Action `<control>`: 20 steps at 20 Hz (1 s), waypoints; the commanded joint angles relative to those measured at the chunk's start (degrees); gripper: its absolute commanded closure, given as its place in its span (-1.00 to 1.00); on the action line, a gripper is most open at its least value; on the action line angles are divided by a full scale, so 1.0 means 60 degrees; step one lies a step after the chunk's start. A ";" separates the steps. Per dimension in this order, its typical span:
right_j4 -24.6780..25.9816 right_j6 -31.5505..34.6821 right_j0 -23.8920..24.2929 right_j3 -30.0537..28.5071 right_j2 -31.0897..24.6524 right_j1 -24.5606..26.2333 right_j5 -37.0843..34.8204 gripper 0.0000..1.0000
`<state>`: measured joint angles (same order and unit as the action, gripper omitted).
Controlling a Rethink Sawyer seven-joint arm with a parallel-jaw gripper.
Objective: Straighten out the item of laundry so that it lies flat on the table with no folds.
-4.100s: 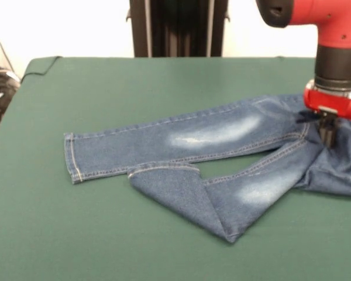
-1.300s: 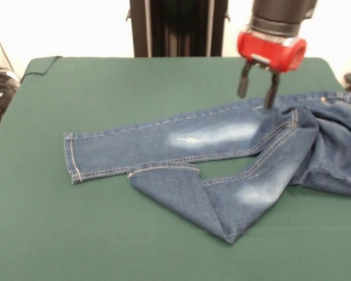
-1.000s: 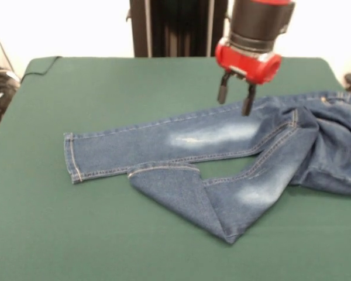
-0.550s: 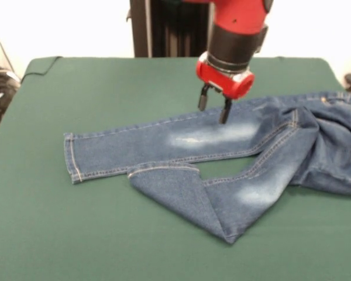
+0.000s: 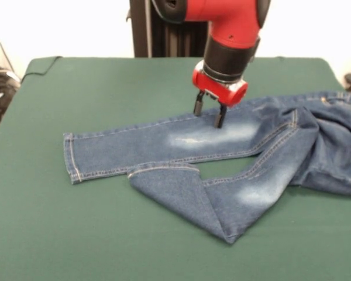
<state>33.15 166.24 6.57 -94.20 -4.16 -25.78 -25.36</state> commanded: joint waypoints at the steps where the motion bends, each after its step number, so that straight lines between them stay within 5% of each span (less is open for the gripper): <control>1: 0.1511 -0.2408 0.0771 0.0250 -0.1042 0.1611 0.0812 -1.00; 11: 0.2833 -0.3428 0.2175 0.0277 -0.1564 0.1382 0.0468 -1.00; 20: 0.3674 -0.5572 0.4080 0.0667 -0.2905 0.2068 -0.0342 -1.00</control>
<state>41.60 161.15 22.63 -98.53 -19.54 -27.03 -26.74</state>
